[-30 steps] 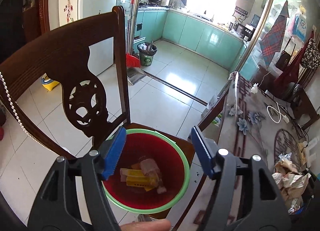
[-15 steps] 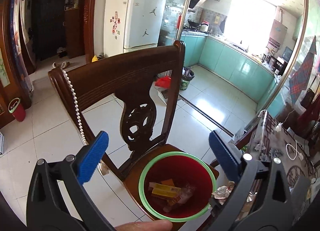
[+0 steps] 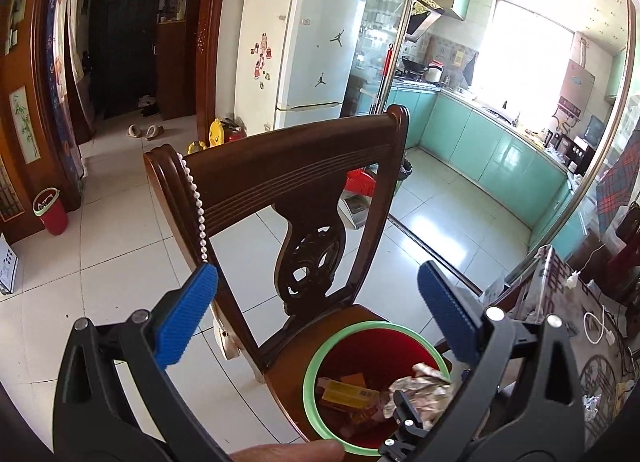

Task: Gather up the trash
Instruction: 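Open the left tool over the bucket while the right tool releases the crumpled paper, then move both tools back over the table toward the remaining trash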

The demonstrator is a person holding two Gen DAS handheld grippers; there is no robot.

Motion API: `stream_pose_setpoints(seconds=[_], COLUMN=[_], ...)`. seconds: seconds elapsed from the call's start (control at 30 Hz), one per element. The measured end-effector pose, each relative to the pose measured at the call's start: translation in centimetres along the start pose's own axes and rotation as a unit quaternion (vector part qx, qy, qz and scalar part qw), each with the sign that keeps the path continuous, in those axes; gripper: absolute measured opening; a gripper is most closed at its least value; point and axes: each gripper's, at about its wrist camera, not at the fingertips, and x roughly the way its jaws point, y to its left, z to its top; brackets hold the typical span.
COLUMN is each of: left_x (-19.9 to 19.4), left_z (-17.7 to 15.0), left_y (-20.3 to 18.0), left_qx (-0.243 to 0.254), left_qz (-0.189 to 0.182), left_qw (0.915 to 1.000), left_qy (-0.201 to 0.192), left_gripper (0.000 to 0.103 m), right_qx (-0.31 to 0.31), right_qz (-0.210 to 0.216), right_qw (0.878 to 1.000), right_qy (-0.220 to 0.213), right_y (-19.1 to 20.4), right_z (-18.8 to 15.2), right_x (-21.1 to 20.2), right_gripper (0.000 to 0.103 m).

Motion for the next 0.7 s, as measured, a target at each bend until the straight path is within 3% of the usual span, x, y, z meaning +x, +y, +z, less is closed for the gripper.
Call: stream_pose_setpoints(seconds=[0.03, 0.1, 0.43, 0.7], left_x=[0.0, -0.1, -1.3, -3.2], left_z=[0.0, 0.0, -0.4, -1.6], left_y=[-0.1, -0.4, -2.7, -6.6], left_qx=[0.003, 0.009, 0.039, 0.077], left_qz=[0.001, 0.001, -0.007, -0.03], left_qw=[1.0, 1.0, 0.9991, 0.9963], left_qy=[-0.001, -0.002, -0.015, -0.023], left_gripper=[0.098, 0.098, 0.098, 0.098], right_qx=[0.002, 0.005, 0.025, 0.055], right_qz=[-0.003, -0.005, -0.026, -0.046], right_qw=[1.0, 1.0, 0.999, 0.996], right_qy=[-0.002, -0.008, -0.024, -0.053], right_y=[0.0, -0.2, -2.4, -5.9], right_z=[0.1, 0.2, -1.1, -3.8], right_x=[-0.2, -0.7, -4.6, -11.3], right_gripper=[0.095, 0.096, 0.096, 0.096])
